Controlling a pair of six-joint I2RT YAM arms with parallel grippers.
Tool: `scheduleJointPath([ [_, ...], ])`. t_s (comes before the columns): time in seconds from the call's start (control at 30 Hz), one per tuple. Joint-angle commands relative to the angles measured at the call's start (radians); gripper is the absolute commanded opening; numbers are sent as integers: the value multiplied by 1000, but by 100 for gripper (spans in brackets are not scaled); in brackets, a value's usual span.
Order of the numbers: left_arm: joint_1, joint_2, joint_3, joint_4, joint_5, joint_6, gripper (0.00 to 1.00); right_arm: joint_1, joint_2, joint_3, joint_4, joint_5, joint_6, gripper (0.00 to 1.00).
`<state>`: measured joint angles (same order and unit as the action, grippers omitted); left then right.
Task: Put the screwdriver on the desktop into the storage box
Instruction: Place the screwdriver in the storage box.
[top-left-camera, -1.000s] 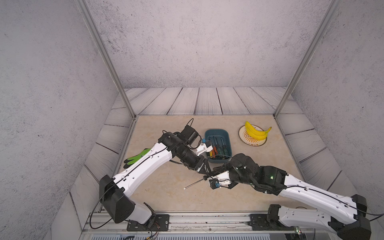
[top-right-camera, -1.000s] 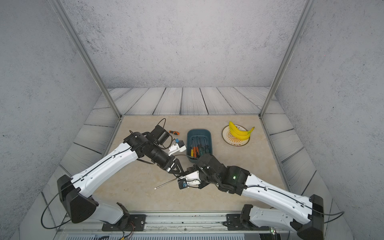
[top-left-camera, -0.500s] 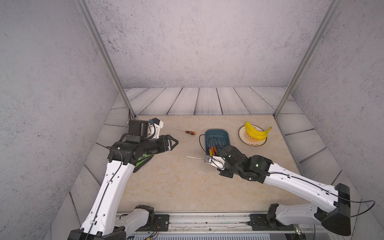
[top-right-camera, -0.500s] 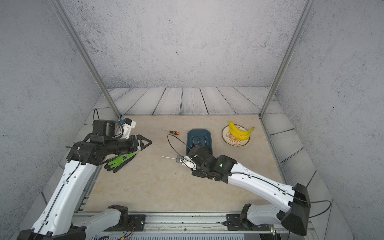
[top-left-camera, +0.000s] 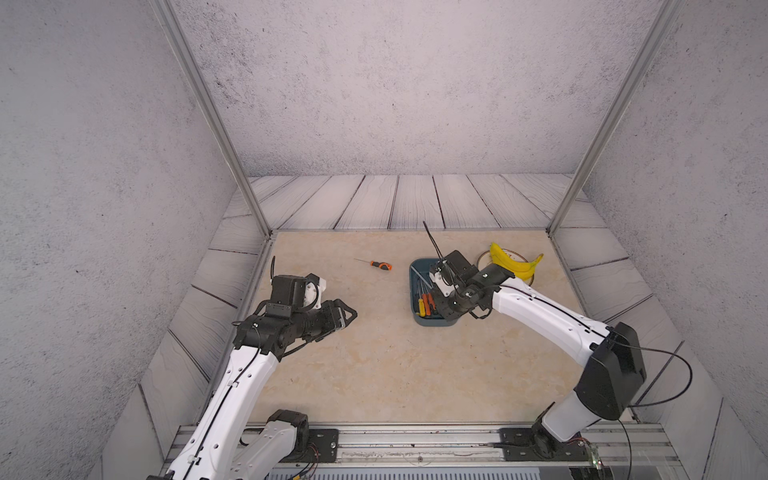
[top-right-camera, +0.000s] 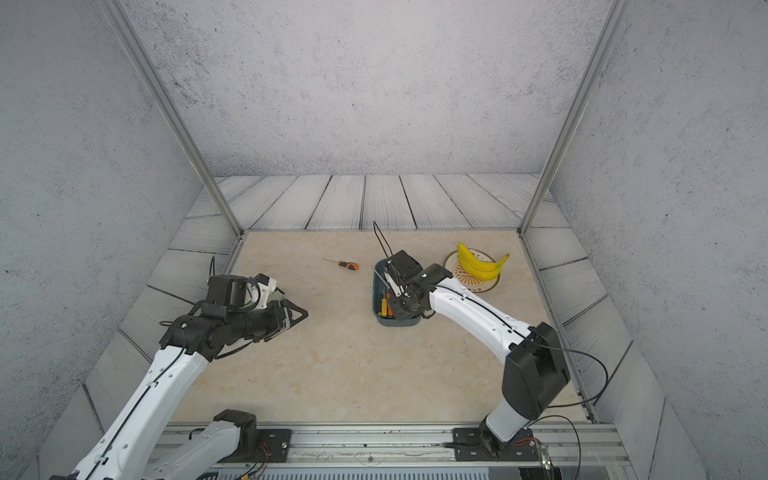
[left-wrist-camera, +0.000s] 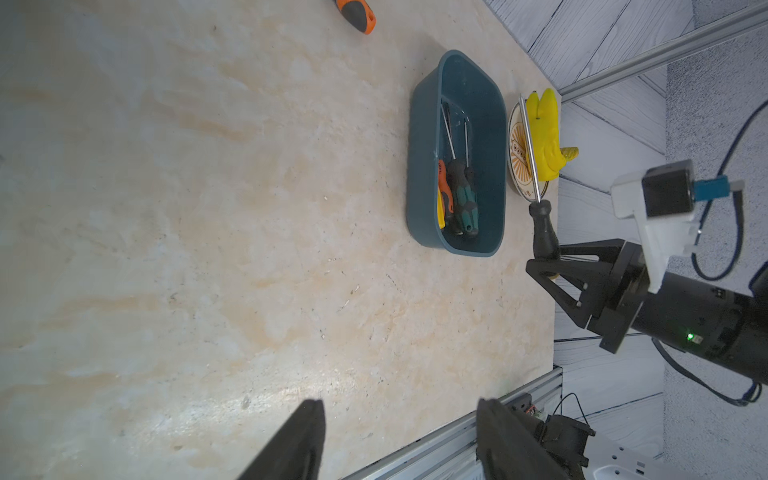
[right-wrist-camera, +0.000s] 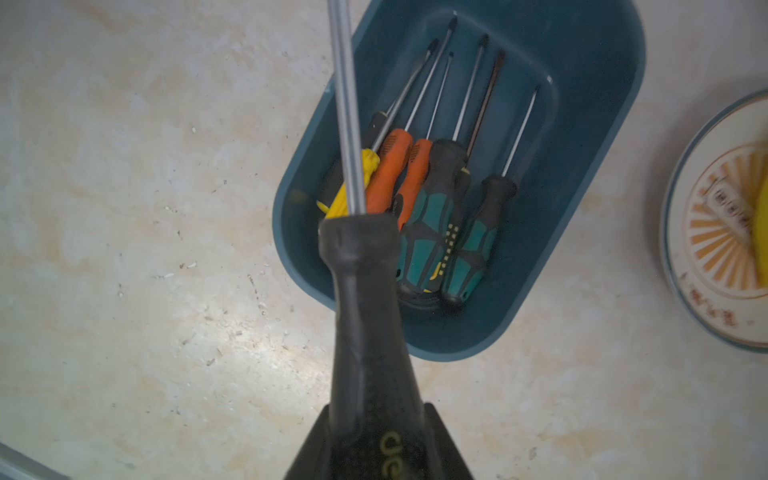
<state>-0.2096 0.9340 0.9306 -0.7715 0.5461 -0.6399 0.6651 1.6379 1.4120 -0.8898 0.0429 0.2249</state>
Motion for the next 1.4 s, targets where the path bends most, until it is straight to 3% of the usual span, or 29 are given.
scheduleJointPath([
  [0.0, 3, -23, -42, 58, 30, -43, 63, -43, 59, 60, -56, -113, 150, 0],
  [0.3, 3, -54, -95, 58, 37, -43, 64, -98, 223, 140, 0, -234, 270, 0],
  [0.73, 2, -51, -159, 99, 56, -56, 64, -113, 326, 188, 75, -244, 369, 2],
  [1.0, 3, -34, -161, 112, 62, -59, 63, -114, 372, 208, 89, -257, 382, 12],
  [1.1, 2, -31, -161, 115, 59, -62, 64, -113, 370, 206, 99, -261, 383, 28],
  [1.3, 3, -23, -161, 122, 57, -74, 63, -113, 346, 203, 118, -281, 370, 33],
  [1.37, 3, -20, -158, 125, 56, -77, 64, -113, 340, 206, 116, -282, 364, 99],
])
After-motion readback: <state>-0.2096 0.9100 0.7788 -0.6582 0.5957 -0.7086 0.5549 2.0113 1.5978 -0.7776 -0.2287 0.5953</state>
